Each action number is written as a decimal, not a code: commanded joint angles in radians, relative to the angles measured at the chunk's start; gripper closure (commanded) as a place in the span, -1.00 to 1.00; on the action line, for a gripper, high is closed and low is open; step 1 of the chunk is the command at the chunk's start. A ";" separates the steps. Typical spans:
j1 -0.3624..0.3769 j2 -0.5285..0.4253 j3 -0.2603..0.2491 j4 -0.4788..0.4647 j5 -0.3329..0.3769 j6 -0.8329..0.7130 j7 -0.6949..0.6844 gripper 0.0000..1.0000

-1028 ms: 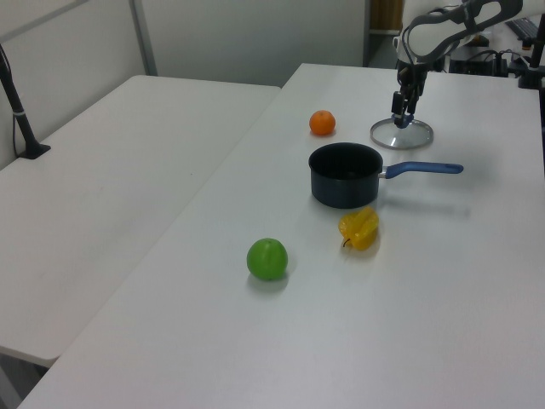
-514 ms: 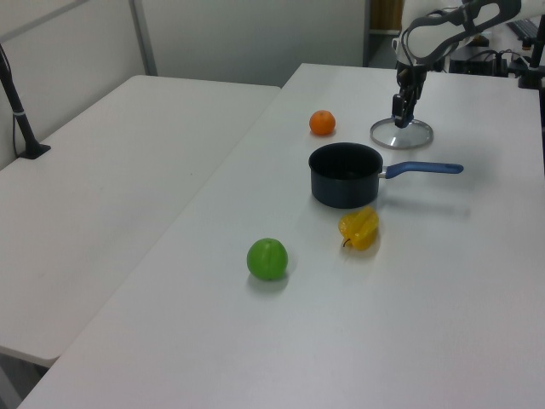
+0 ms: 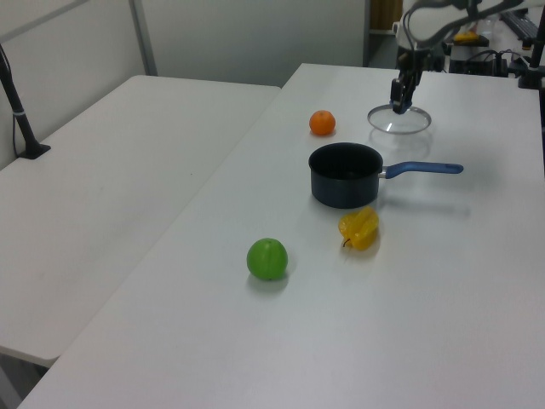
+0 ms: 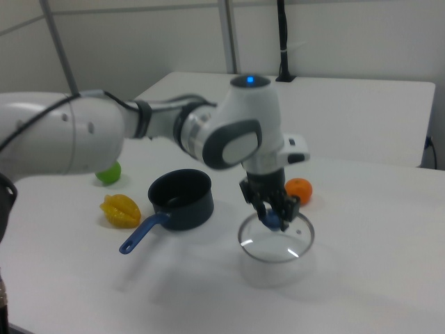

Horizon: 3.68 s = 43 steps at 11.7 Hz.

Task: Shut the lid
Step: 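Lift the glass lid and carry it over the dark blue saucepan, then lower the lid onto the saucepan rim and open the gripper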

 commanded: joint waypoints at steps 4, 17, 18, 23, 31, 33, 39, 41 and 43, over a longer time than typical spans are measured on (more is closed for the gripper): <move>0.062 -0.050 0.001 0.181 0.101 -0.303 0.087 0.30; 0.475 -0.004 -0.002 0.202 -0.051 -0.288 0.301 0.30; 0.481 0.007 -0.002 0.202 -0.062 -0.287 0.303 0.30; 0.484 0.029 -0.002 0.176 -0.097 -0.184 0.336 0.30; 0.484 0.047 -0.002 0.148 -0.103 -0.171 0.324 0.30; 0.486 0.039 -0.002 0.130 -0.103 -0.179 0.324 0.30; 0.479 0.006 0.000 0.131 -0.088 -0.236 0.298 0.30; 0.479 -0.001 0.000 0.131 -0.083 -0.270 0.280 0.30; 0.479 0.001 0.000 0.130 -0.083 -0.268 0.280 0.30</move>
